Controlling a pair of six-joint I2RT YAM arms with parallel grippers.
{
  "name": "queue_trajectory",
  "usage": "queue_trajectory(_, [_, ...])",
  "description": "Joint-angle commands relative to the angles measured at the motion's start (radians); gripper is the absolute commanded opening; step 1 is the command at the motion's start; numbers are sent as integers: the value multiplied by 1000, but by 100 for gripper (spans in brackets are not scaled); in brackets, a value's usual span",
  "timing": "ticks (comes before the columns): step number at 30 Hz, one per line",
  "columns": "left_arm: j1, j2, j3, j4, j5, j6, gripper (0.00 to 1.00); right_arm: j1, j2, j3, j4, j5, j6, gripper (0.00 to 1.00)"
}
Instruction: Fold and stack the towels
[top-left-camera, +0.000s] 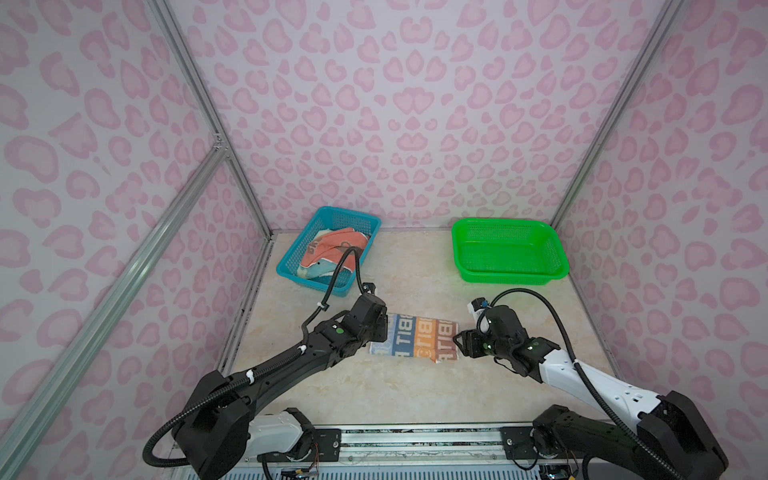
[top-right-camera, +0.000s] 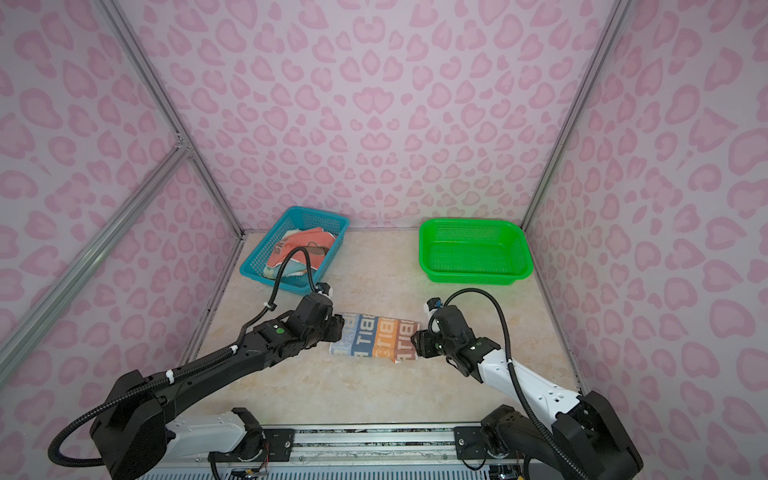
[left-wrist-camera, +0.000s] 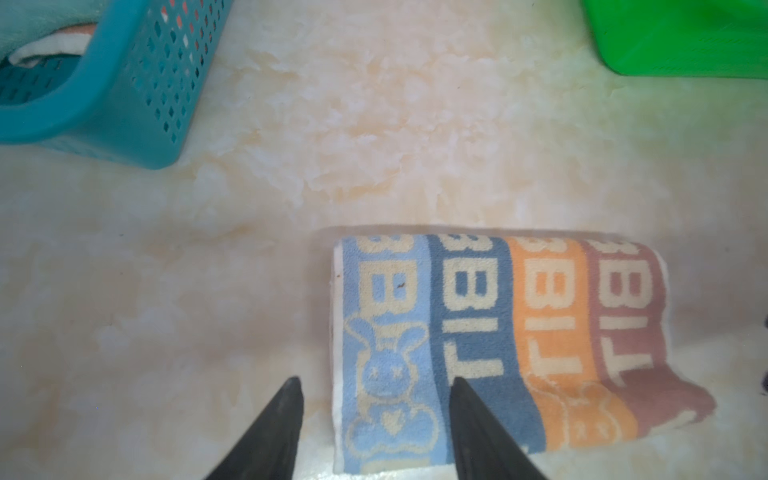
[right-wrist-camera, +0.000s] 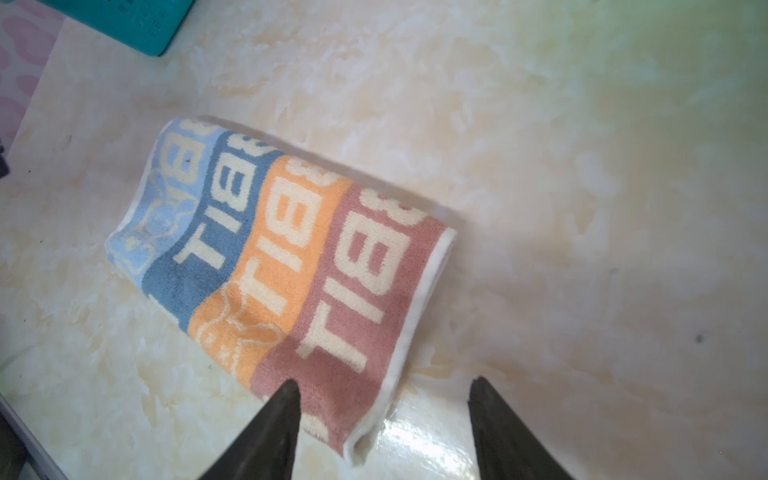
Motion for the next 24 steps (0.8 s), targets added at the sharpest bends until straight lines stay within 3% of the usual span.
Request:
queue_trajectory(1, [-5,24,16,41,67,-15,57,-10,46,3,3,-54,75,65])
queue_trajectory(11, [-8,193,-27,188,144,-34,53,-16,188,-44,157,-105,135,63])
queue_trajectory(24, [-10,301,-70,226,157,-28,50,-24,343,-93,327,-164,151,49])
